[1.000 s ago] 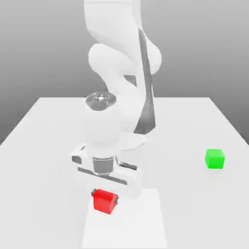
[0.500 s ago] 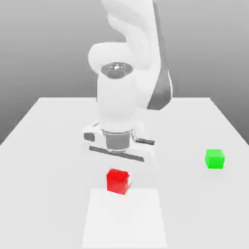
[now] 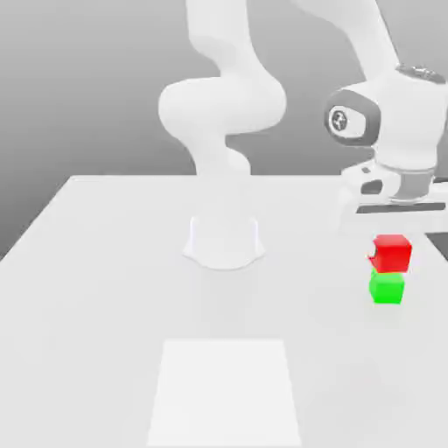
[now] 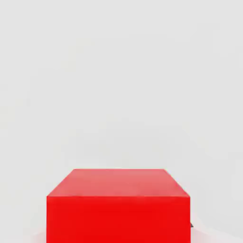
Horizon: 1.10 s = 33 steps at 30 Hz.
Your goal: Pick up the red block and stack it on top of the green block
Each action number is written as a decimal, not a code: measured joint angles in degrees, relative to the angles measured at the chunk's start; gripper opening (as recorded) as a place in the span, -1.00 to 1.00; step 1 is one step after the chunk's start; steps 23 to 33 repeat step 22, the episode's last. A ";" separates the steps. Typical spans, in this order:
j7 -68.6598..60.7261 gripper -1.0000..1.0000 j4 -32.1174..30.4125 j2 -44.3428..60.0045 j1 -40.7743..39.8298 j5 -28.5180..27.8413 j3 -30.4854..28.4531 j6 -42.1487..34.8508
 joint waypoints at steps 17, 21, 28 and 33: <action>17.07 -1.00 -0.15 13.65 -6.61 -21.84 4.67 11.04; 21.21 -1.00 0.08 16.53 -5.93 -27.59 2.74 13.24; 22.11 -1.00 0.15 17.16 -5.63 -28.81 2.20 13.78; 22.11 -1.00 0.15 17.16 -5.63 -28.81 2.20 13.78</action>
